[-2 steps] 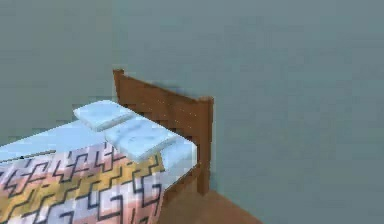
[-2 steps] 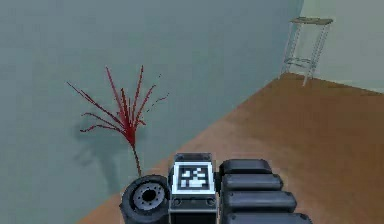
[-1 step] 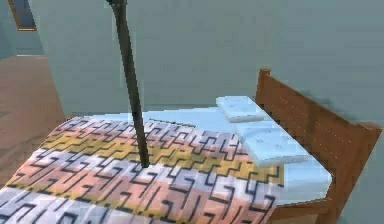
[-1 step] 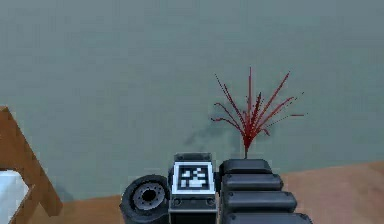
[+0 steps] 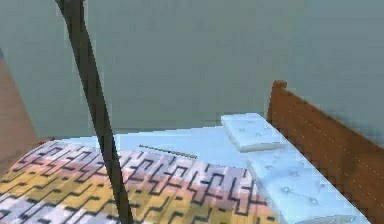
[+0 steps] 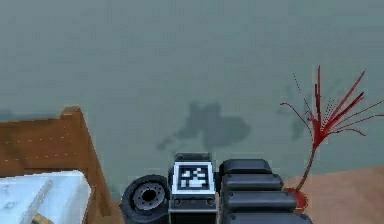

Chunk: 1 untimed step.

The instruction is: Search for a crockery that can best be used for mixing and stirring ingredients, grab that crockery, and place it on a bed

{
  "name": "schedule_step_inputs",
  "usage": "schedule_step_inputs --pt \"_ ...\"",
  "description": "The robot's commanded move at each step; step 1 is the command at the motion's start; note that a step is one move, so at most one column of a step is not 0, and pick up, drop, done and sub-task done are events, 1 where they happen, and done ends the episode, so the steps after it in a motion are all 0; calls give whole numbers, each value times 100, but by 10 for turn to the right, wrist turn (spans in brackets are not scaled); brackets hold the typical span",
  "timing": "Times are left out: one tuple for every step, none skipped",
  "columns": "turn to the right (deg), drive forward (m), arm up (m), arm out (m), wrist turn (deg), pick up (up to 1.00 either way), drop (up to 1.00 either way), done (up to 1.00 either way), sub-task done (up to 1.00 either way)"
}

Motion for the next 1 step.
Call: schedule_step_inputs --pt "-60 0 0 0 0 0 0 0 0"
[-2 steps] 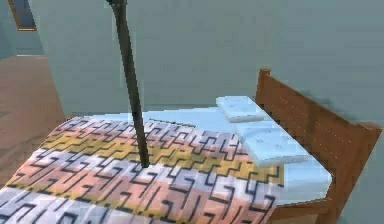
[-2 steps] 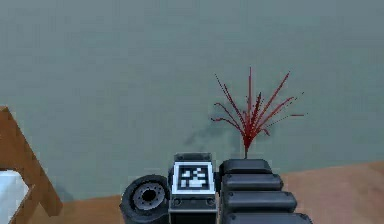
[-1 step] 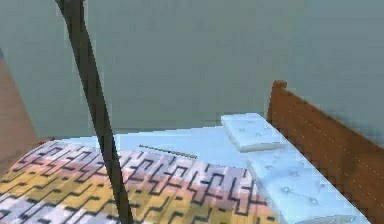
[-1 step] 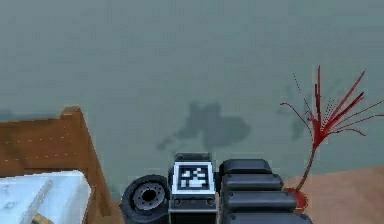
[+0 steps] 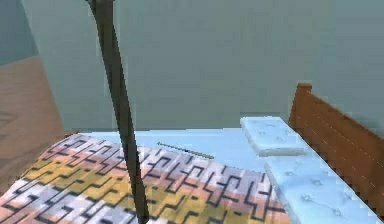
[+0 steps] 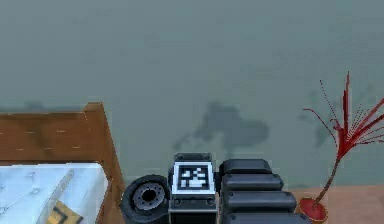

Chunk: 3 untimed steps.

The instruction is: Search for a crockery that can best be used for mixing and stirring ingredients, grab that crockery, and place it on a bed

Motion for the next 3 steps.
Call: schedule_step_inputs --pt "30 0 0 0 0 0 0 0 0" --pt "-60 0 0 0 0 0 0 0 0" --pt "90 0 0 0 0 0 0 0 0"
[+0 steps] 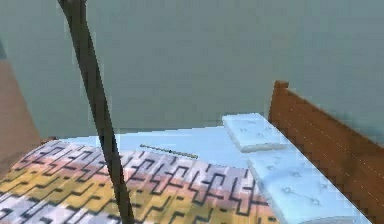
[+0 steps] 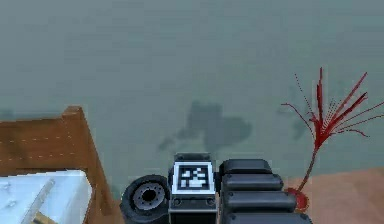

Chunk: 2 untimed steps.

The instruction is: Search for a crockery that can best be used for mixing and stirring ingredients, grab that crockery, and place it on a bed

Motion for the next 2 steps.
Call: schedule_step_inputs --pt "-120 0 0 0 0 0 0 0 0" --pt "-450 0 0 0 0 0 0 0 0"
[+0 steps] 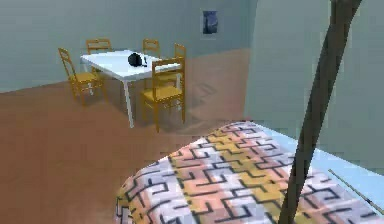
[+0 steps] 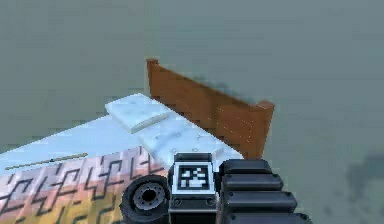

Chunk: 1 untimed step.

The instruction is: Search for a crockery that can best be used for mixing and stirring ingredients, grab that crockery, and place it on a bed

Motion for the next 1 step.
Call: schedule_step_inputs --pt "-360 0 0 0 0 0 0 0 0"
